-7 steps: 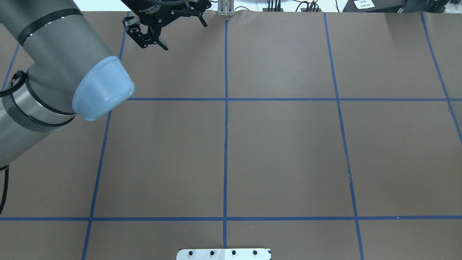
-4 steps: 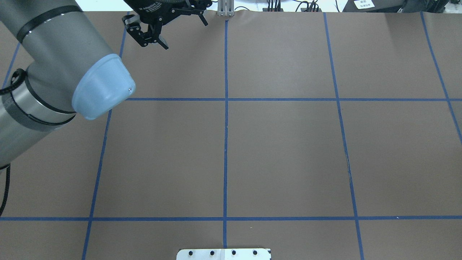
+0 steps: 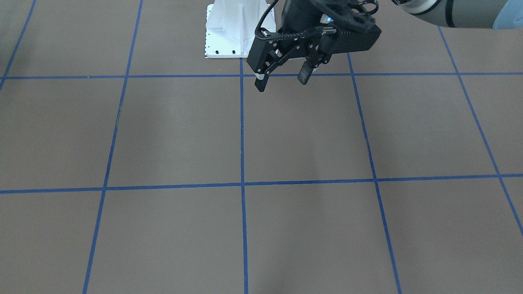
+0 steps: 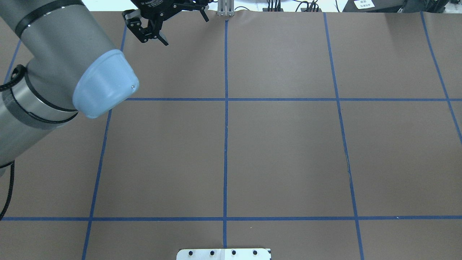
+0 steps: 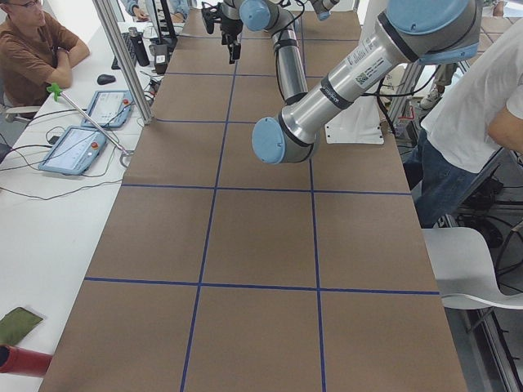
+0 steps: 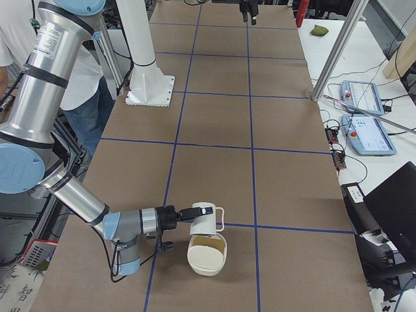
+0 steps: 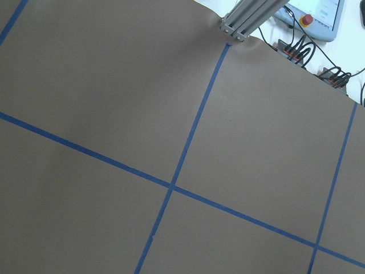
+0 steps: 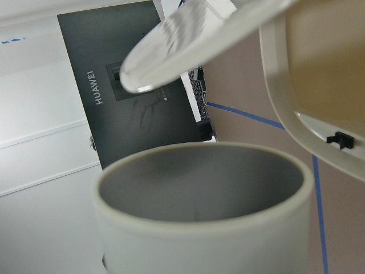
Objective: Left arm hands cup to right arm to dump lemon
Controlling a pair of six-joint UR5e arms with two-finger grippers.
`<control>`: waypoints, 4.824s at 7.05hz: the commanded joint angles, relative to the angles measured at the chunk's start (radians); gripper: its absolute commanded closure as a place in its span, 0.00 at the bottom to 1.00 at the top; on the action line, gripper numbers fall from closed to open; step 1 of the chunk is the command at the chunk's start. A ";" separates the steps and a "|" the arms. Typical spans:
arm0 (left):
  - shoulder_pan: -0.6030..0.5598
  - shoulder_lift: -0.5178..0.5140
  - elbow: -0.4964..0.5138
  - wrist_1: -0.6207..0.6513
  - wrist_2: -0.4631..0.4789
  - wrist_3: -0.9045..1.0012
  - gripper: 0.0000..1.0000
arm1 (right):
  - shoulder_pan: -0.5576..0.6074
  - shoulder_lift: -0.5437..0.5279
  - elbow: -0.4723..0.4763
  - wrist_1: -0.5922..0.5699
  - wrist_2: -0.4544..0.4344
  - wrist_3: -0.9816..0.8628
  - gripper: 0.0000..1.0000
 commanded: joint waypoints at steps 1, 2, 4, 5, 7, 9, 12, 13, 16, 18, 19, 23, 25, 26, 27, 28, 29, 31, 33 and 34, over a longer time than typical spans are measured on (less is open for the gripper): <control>0.005 0.002 -0.001 0.004 0.025 0.002 0.00 | 0.004 0.013 -0.021 0.013 0.000 0.062 0.98; 0.005 0.002 -0.001 0.005 0.026 0.000 0.00 | 0.021 0.035 -0.047 0.011 0.000 0.094 0.98; 0.007 0.000 -0.002 0.014 0.026 0.000 0.00 | 0.042 0.045 -0.050 0.014 0.000 0.171 0.98; 0.008 -0.012 -0.009 0.037 0.029 0.000 0.00 | 0.044 0.051 -0.053 0.014 0.000 0.194 0.98; 0.017 -0.046 -0.009 0.096 0.063 0.008 0.00 | 0.058 0.056 -0.069 0.028 0.015 0.285 0.98; 0.017 -0.050 -0.009 0.117 0.065 0.032 0.00 | 0.067 0.066 -0.085 0.037 0.029 0.331 0.98; 0.028 -0.049 -0.007 0.117 0.072 0.032 0.00 | 0.137 0.068 -0.087 0.039 0.100 0.429 0.97; 0.040 -0.052 -0.009 0.123 0.090 0.032 0.00 | 0.192 0.072 -0.084 0.039 0.168 0.493 0.97; 0.046 -0.075 -0.009 0.169 0.114 0.034 0.00 | 0.237 0.091 -0.075 0.039 0.225 0.575 0.97; 0.046 -0.075 -0.009 0.169 0.114 0.034 0.00 | 0.250 0.082 -0.012 0.033 0.296 0.397 0.95; 0.046 -0.075 -0.009 0.169 0.112 0.048 0.00 | 0.250 0.082 0.015 0.024 0.302 0.303 0.96; 0.051 -0.070 -0.007 0.169 0.106 0.055 0.00 | 0.248 0.094 0.306 -0.356 0.322 -0.036 0.96; 0.054 -0.066 0.001 0.168 0.103 0.057 0.00 | 0.236 0.138 0.407 -0.557 0.319 -0.117 0.96; 0.080 -0.066 0.004 0.169 0.104 0.055 0.00 | 0.225 0.160 0.465 -0.667 0.315 -0.118 0.96; 0.085 -0.066 0.004 0.169 0.104 0.055 0.00 | 0.216 0.190 0.506 -0.758 0.310 -0.149 0.97; 0.086 -0.064 0.007 0.168 0.101 0.057 0.00 | 0.187 0.222 0.511 -0.786 0.307 -0.202 1.00; 0.092 -0.063 0.008 0.168 0.101 0.057 0.00 | 0.153 0.261 0.517 -0.844 0.307 -0.367 0.96; 0.121 -0.052 0.008 0.166 0.098 0.055 0.00 | 0.080 0.369 0.563 -1.005 0.246 -0.447 0.98; 0.123 -0.055 0.010 0.160 0.097 0.045 0.00 | -0.067 0.427 0.609 -1.130 0.097 -0.674 1.00; 0.123 -0.055 0.010 0.157 0.098 0.043 0.00 | -0.145 0.450 0.612 -1.157 0.018 -0.832 1.00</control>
